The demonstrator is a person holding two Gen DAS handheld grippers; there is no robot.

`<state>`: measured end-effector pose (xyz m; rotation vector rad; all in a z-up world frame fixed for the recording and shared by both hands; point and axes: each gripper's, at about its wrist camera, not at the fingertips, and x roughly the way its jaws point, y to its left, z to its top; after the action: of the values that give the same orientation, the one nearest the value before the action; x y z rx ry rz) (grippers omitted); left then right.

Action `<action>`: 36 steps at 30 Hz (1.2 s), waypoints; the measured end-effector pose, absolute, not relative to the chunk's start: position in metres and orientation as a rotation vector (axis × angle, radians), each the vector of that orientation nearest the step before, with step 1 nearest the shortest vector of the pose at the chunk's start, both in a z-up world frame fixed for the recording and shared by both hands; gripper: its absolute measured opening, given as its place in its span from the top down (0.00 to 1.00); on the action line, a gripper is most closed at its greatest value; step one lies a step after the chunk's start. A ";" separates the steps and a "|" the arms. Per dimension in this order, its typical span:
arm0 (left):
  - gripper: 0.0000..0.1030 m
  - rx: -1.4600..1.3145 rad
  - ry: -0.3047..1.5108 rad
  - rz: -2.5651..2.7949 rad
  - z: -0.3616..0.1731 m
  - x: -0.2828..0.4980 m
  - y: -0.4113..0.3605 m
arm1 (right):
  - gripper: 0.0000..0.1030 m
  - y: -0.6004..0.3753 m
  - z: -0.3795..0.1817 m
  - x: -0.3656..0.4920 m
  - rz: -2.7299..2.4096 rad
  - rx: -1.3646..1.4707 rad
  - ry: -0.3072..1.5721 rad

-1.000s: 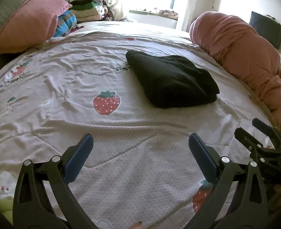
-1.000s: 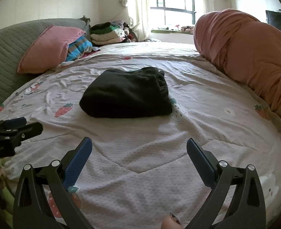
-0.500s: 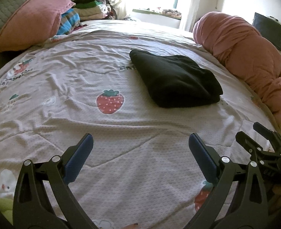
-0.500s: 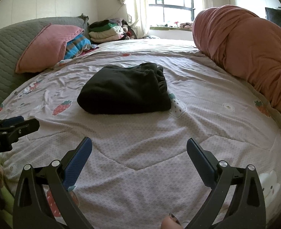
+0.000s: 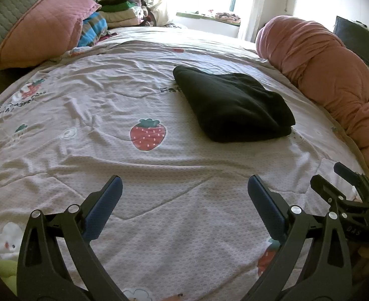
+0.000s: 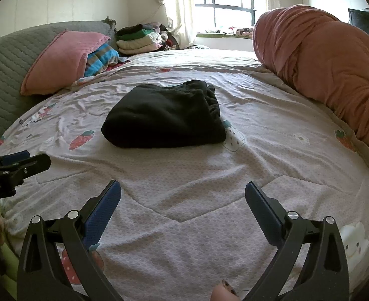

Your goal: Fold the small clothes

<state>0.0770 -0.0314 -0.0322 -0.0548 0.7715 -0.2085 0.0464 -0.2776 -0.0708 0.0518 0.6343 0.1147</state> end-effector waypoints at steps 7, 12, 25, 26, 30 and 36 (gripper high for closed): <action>0.09 -0.055 0.772 -0.206 -0.032 0.077 -0.031 | 0.04 -0.278 -0.071 0.046 0.114 0.052 0.636; 0.09 -0.055 0.770 -0.201 -0.031 0.077 -0.031 | 0.04 -0.278 -0.071 0.046 0.114 0.052 0.636; 0.09 -0.050 0.768 -0.189 -0.031 0.076 -0.027 | 0.04 -0.278 -0.071 0.047 0.115 0.051 0.636; 0.09 -0.049 0.768 -0.189 -0.031 0.076 -0.027 | 0.04 -0.278 -0.071 0.047 0.114 0.051 0.636; 0.09 -0.055 0.766 -0.193 -0.031 0.075 -0.026 | 0.04 -0.279 -0.071 0.047 0.114 0.051 0.635; 0.09 -0.058 0.767 -0.189 -0.030 0.076 -0.025 | 0.04 -0.278 -0.071 0.047 0.118 0.052 0.637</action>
<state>0.0756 -0.0255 -0.0302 -0.0576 0.7667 -0.1892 0.0469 -0.2781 -0.0708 0.0523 0.6369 0.1178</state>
